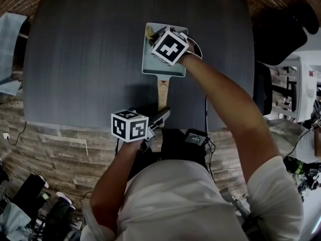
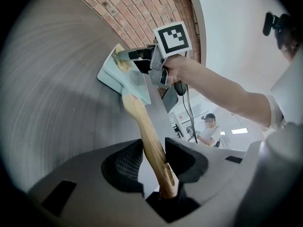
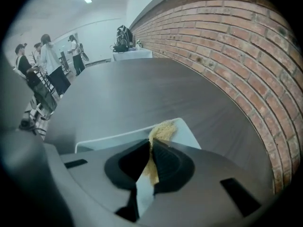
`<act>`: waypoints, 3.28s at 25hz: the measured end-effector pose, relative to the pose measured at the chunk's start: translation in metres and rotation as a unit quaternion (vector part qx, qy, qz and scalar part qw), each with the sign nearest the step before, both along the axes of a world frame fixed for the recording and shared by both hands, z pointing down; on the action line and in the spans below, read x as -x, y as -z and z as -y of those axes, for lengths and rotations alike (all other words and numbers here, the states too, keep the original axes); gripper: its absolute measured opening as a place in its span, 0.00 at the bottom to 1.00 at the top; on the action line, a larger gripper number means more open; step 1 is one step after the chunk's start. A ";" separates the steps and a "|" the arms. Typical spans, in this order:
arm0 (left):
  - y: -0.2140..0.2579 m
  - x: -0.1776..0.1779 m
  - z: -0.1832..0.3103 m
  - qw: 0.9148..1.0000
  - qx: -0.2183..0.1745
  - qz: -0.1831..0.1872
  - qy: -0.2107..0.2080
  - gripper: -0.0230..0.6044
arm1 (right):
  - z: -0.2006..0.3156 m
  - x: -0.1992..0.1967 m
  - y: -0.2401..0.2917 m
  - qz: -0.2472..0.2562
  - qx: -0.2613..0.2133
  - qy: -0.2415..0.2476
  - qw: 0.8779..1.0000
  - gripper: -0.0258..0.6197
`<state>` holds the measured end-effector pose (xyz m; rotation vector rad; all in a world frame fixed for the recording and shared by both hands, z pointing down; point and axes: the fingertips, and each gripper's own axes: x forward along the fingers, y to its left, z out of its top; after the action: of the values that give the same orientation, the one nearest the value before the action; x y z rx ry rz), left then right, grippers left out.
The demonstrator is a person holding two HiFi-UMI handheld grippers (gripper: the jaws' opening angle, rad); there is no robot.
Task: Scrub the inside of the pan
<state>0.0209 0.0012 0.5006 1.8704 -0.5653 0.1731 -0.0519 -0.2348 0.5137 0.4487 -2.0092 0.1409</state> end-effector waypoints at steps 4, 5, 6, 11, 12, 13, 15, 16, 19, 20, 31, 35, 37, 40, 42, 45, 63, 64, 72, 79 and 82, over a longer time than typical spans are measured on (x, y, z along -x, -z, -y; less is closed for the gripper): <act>0.000 -0.001 0.000 1.000 -0.004 0.001 -0.008 0.28 | -0.014 0.004 0.001 -0.005 0.007 0.037 0.999 0.09; 0.000 -0.001 0.001 1.000 -0.004 0.001 -0.009 0.28 | -0.017 0.005 0.001 -0.009 0.007 0.047 0.999 0.09; 0.000 -0.001 0.000 1.000 -0.004 0.000 -0.010 0.28 | -0.020 0.006 0.001 -0.011 0.007 0.056 0.998 0.09; 0.001 -0.002 0.001 1.000 -0.005 0.001 -0.017 0.28 | -0.034 0.008 0.002 -0.014 0.017 0.087 0.996 0.09; 0.001 -0.002 0.001 1.000 -0.005 0.001 -0.018 0.28 | -0.037 0.007 0.002 -0.014 0.022 0.093 0.995 0.09; 0.001 -0.002 0.002 1.000 -0.005 0.002 -0.019 0.28 | -0.041 0.006 0.001 -0.016 0.029 0.097 0.995 0.09; 0.000 -0.002 0.002 1.000 -0.005 0.002 -0.020 0.29 | -0.051 0.004 -0.002 -0.019 0.049 0.105 0.993 0.09; 0.000 -0.002 0.002 1.000 -0.006 0.002 -0.020 0.29 | -0.055 0.004 -0.004 -0.021 0.056 0.110 0.992 0.09; 0.000 -0.002 0.001 1.000 -0.006 0.001 -0.020 0.29 | -0.064 0.004 -0.004 -0.021 0.069 0.130 0.989 0.09; 0.000 -0.002 0.001 1.000 -0.006 0.001 -0.020 0.29 | -0.067 0.004 -0.003 -0.021 0.078 0.136 0.987 0.09; 0.000 -0.003 -0.003 1.000 -0.002 0.003 -0.022 0.29 | -0.106 -0.001 -0.002 -0.020 0.181 0.213 0.960 0.09; 0.000 -0.003 -0.004 1.000 -0.002 0.004 -0.024 0.29 | -0.111 -0.006 0.000 -0.025 0.207 0.228 0.951 0.09; -0.001 -0.003 -0.005 1.000 -0.002 0.003 -0.024 0.29 | -0.112 -0.008 0.002 -0.030 0.219 0.235 0.946 0.09; -0.001 -0.003 -0.006 1.000 -0.001 0.004 -0.025 0.29 | -0.116 -0.011 0.005 -0.035 0.235 0.247 0.939 0.09; -0.001 -0.002 -0.007 1.000 -0.002 0.003 -0.026 0.29 | -0.120 -0.013 0.007 -0.040 0.244 0.254 0.935 0.09; -0.002 0.000 -0.009 1.000 -0.002 0.001 -0.026 0.29 | -0.127 -0.013 0.011 -0.036 0.251 0.264 0.931 0.09; -0.003 -0.004 -0.010 0.999 -0.009 -0.002 -0.035 0.31 | -0.022 -0.032 0.045 -0.082 -0.058 0.221 0.970 0.09; -0.003 -0.005 -0.010 0.999 -0.009 -0.003 -0.036 0.32 | -0.017 -0.033 0.046 -0.089 -0.074 0.220 0.969 0.09; -0.003 -0.006 -0.010 1.000 -0.007 -0.008 -0.029 0.31 | 0.015 -0.035 0.044 -0.136 -0.163 0.211 0.954 0.09; -0.002 -0.007 -0.008 1.000 0.005 -0.019 -0.014 0.29 | 0.023 -0.042 0.019 -0.180 -0.192 0.217 0.940 0.09; -0.003 -0.007 -0.007 1.000 0.008 -0.021 -0.008 0.28 | 0.022 -0.043 0.012 -0.185 -0.193 0.218 0.939 0.09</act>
<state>0.0281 0.0084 0.5031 1.8597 -0.5189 0.1485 -0.0091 -0.2572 0.5021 0.2384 -1.7093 -0.5827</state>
